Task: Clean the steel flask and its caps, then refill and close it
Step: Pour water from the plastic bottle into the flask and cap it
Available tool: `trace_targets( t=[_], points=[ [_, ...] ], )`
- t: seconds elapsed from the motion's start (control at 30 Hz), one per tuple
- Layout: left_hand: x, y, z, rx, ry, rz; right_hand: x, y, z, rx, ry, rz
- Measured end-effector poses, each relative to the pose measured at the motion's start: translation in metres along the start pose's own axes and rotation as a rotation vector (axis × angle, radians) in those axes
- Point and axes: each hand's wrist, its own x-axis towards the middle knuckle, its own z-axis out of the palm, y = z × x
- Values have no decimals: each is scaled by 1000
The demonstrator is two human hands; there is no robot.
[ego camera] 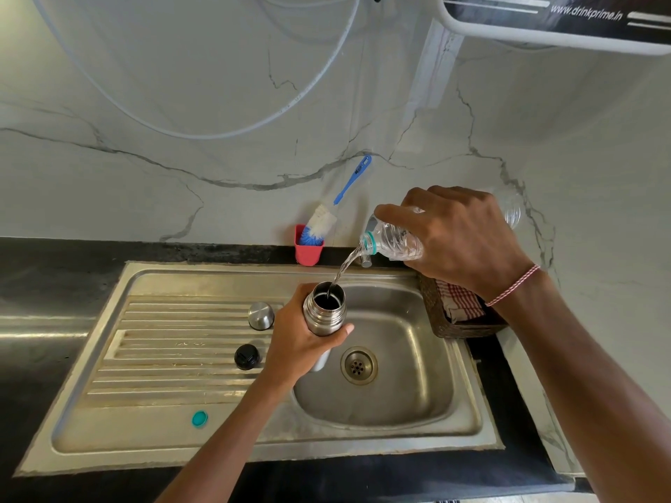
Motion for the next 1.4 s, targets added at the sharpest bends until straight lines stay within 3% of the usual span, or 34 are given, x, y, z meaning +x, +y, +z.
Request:
trace_targets(
  t=[1.4],
  points=[
    [3, 5, -1, 19, 11, 2, 3, -3, 7, 15, 16, -58]
  ],
)
